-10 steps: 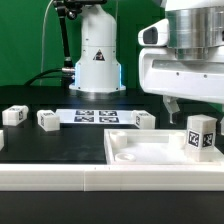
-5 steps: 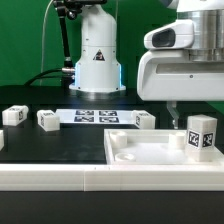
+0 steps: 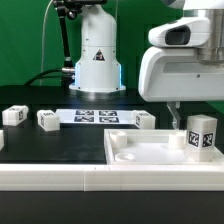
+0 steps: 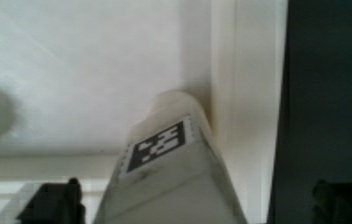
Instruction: Assemble one leg
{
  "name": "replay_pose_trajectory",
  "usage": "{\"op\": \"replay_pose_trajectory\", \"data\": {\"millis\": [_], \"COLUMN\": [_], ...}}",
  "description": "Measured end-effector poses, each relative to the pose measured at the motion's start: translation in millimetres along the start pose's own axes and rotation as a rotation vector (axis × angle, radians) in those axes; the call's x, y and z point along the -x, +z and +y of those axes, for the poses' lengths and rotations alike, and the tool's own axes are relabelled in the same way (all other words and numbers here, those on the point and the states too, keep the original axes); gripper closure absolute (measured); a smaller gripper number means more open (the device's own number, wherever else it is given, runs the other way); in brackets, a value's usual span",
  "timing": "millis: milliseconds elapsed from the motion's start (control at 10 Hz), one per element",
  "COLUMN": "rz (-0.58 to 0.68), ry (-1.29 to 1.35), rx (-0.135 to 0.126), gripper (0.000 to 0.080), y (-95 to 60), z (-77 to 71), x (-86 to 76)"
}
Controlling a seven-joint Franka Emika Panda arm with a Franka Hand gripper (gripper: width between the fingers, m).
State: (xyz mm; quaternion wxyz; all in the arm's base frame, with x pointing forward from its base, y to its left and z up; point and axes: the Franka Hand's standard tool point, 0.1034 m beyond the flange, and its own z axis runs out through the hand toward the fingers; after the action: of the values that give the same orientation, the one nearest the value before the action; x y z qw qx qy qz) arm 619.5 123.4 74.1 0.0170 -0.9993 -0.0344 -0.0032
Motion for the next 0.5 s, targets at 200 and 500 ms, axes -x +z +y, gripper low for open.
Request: {"op": "replay_pose_trajectory", "data": {"millis": [200,500], "rz": [0.000,0.000], "ry": [-0.072,-0.068], "rx": [0.000,0.000], "gripper": [0.0151,0.0511], "y": [0.5,0.6], "z": [2.4,3.1], "x": [0.2,0.1]}}
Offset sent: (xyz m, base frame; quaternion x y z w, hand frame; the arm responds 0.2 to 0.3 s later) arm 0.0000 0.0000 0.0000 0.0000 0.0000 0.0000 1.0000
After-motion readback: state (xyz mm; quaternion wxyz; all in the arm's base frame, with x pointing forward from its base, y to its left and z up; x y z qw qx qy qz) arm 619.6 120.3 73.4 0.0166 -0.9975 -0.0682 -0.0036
